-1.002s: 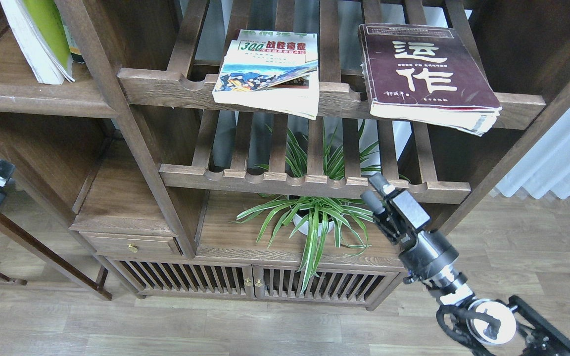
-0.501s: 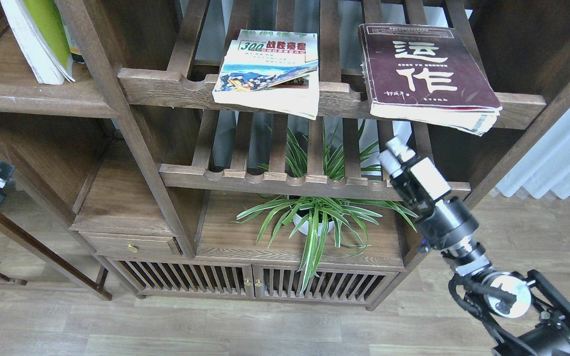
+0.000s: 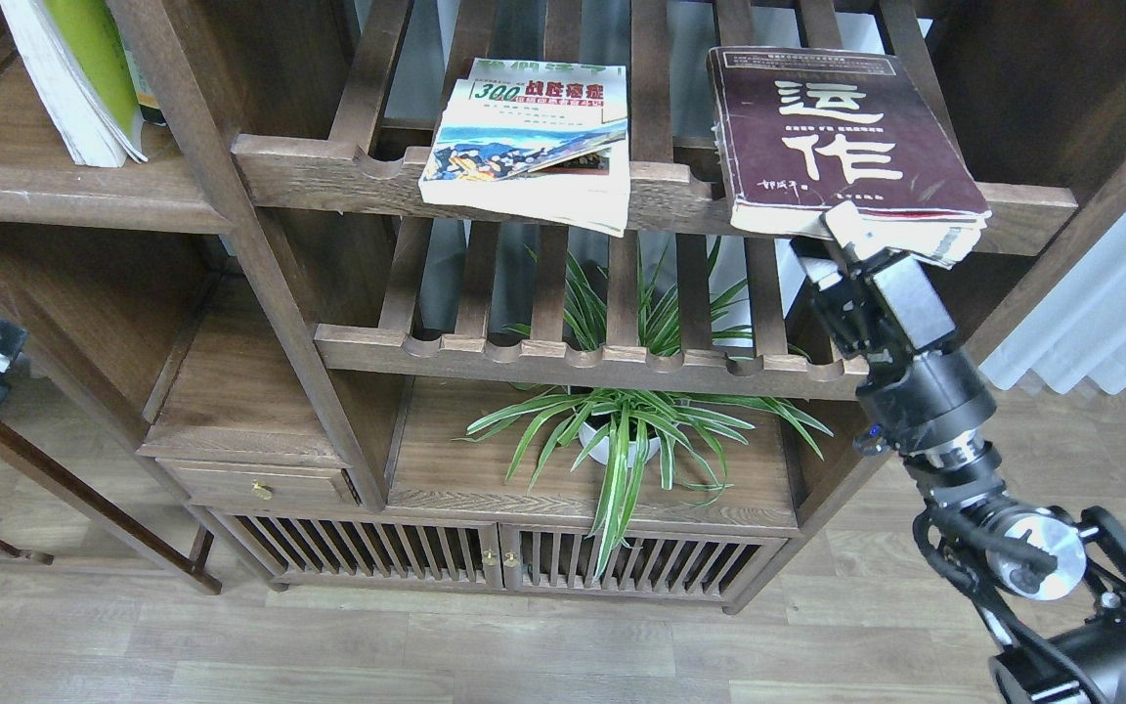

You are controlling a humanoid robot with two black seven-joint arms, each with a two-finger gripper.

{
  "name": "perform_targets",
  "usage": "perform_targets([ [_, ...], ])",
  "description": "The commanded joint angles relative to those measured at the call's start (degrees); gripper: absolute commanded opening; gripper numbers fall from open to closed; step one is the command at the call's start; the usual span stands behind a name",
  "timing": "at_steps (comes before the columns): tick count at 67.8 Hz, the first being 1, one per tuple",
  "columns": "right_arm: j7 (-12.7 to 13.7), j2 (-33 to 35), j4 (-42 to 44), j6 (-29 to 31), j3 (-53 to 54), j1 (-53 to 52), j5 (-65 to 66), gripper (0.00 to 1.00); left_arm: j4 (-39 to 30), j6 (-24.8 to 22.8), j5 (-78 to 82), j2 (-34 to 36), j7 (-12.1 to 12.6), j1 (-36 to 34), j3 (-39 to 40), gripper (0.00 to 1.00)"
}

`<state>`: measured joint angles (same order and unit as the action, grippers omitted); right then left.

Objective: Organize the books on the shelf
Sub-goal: 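Grasp the maroon book with the right gripper and tilt it off the shelf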

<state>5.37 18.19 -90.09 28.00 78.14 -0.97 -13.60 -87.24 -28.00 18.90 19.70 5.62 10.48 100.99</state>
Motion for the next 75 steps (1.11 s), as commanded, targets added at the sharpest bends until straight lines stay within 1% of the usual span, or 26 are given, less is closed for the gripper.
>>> perform_targets([
  [1, -0.01, 0.00, 0.00, 0.00, 0.26, -0.61, -0.11, 0.92, 0.05, 0.00, 0.00, -0.01, 0.00, -0.02, -0.01, 0.99],
  [15, 0.08, 0.00, 0.18, 0.00, 0.26, -0.70, -0.20, 0.91, 0.05, 0.00, 0.00, -0.01, 0.00, 0.07, -0.01, 0.99],
  [29, -0.01, 0.00, 0.27, 0.00, 0.26, -0.70, -0.99, 0.86, -0.04, 0.00, 0.00, -0.01, 0.00, -0.02, -0.01, 0.99],
  [30, -0.01, 0.00, 0.35, 0.00, 0.26, -0.70, -1.34, 0.83, 0.05, 0.00, 0.00, -0.01, 0.00, -0.02, -0.01, 0.99],
  [37, -0.01, 0.00, 0.53, 0.00, 0.26, -0.61, -2.31, 0.77, 0.05, 0.00, 0.00, -0.01, 0.00, -0.02, -0.01, 0.99],
  [48, -0.01, -0.17, 0.62, 0.00, 0.17, -0.52, -3.71, 0.62, 0.05, 0.00, 0.00, -0.01, 0.00, -0.02, -0.01, 0.99],
  [56, -0.01, -0.26, 0.62, 0.00, 0.17, -0.35, -4.33, 0.53, 0.05, 0.00, 0.00, -0.01, 0.00, -0.02, -0.01, 0.99],
  [57, -0.01, -0.26, 0.62, 0.00, 0.17, -0.26, -4.42, 0.49, 0.05, 0.00, 0.00, -0.01, -0.09, 0.07, -0.01, 0.99],
  [59, -0.01, -0.35, 0.62, 0.00, 0.17, -0.09, -4.50, 0.47, 0.05, 0.00, 0.00, -0.01, -0.09, -0.02, -0.01, 0.99],
  [60, -0.01, -0.43, 0.62, 0.00, 0.17, 0.09, -4.50, 0.43, 0.05, 0.00, 0.00, -0.01, -0.09, 0.07, -0.01, 0.99],
  [63, -0.10, -0.44, 0.62, 0.00, 0.17, 0.27, -4.50, 0.39, 0.05, 0.00, 0.00, -0.01, -0.18, 0.07, -0.01, 0.99],
  [65, -0.10, -0.52, 0.62, 0.00, 0.17, 0.62, -4.59, 0.32, 0.31, 0.00, 0.00, -0.01, -0.18, 0.07, -0.01, 0.99],
  [68, -0.10, -0.70, 0.53, 0.00, 0.17, 0.97, -4.59, 0.25, 0.40, 0.00, 0.00, -0.01, -0.18, 0.07, -0.01, 0.99],
  [69, -0.10, -0.70, 0.53, 0.00, 0.17, 1.23, -4.59, 0.20, 0.40, 0.00, 0.00, -0.01, -0.18, 0.07, -0.01, 0.99],
  [71, -0.10, -0.70, 0.62, 0.00, 0.17, 1.41, -4.59, 0.16, 0.40, 0.00, 0.00, -0.01, -0.18, 0.07, -0.01, 0.99],
  [72, -0.10, -0.70, 0.53, 0.00, 0.17, 1.58, -4.59, 0.12, 0.40, 0.00, 0.00, -0.01, -0.18, 0.07, -0.01, 0.99],
  [75, -0.10, -0.87, 0.53, 0.00, 0.09, 1.85, -4.59, 0.06, 0.40, 0.00, 0.00, -0.01, -0.26, 0.07, -0.01, 0.99],
])
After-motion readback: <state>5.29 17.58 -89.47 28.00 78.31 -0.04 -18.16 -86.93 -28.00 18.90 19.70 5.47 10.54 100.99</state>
